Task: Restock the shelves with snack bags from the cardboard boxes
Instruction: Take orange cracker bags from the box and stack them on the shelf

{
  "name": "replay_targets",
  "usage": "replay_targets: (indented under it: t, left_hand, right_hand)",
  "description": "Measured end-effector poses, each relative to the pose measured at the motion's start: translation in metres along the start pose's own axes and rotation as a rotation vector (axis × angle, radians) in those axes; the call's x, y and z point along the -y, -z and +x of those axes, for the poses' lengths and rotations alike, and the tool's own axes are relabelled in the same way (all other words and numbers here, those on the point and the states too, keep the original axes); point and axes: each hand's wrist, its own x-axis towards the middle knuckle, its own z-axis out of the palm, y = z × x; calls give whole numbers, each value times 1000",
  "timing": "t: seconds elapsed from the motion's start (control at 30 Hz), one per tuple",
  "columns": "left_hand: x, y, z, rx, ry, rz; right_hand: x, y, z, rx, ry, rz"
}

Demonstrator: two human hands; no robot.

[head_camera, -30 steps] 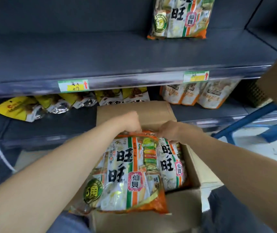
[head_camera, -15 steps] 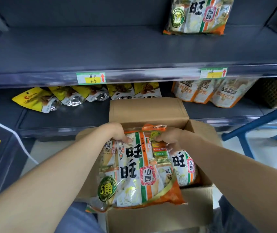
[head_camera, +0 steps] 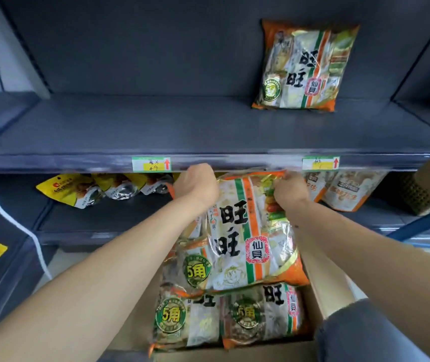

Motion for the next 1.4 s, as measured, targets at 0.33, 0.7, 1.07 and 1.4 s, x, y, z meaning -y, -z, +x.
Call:
replay_targets:
  t: [0.33,0.7,1.07,1.4]
  left_hand:
    - [-72,79,61,-574,-53,-722]
    - [-160,63,159,-253,-29,-1330]
    - [-195,11,224,-233,-60,-857]
    - [-206,12,252,-243,-112,-855]
  right_hand:
    - [116,99,53,-315,263,412]
    - [137,169,141,-163,342,520]
    - [71,144,234,-31,133,57]
    - [71,137,253,-121,111,97]
